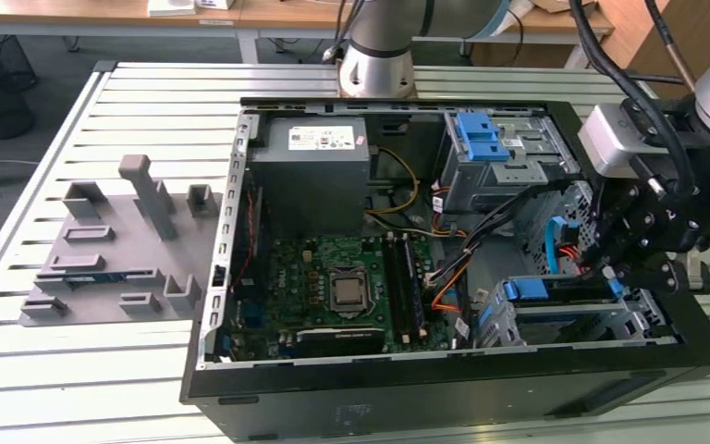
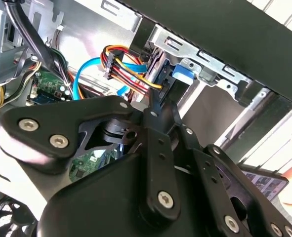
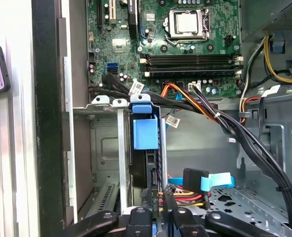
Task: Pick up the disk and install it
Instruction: 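Insert the first disk wire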
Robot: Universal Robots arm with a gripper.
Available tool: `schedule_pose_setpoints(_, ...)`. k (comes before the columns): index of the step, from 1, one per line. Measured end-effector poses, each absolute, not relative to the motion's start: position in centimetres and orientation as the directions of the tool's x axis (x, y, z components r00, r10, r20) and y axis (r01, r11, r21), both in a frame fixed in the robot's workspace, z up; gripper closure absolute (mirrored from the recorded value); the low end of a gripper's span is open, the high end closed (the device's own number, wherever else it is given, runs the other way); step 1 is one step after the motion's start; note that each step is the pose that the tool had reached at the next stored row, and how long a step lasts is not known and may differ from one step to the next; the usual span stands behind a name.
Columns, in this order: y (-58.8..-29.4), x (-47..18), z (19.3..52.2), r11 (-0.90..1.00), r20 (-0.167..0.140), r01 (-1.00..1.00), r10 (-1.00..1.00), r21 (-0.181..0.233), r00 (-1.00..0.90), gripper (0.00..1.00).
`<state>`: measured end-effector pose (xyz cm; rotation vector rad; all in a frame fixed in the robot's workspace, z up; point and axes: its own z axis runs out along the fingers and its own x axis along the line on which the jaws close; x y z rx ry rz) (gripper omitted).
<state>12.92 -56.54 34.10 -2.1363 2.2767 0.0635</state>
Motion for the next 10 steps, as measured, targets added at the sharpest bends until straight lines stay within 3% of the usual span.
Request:
schedule_pose_setpoints(3,-56.55,12.92,34.2,0.063,-0.042,-0.998,-0.997,0.017,-0.064,0.78)
schedule_pose_setpoints(5,-56.55,12.92,34.21,0.063,-0.042,-0.998,-0.997,0.017,-0.064,0.89)
schedule_pose_setpoints(10,-56.55,12.92,34.22,0.063,-0.042,-0.998,-0.997,0.017,-0.064,0.89)
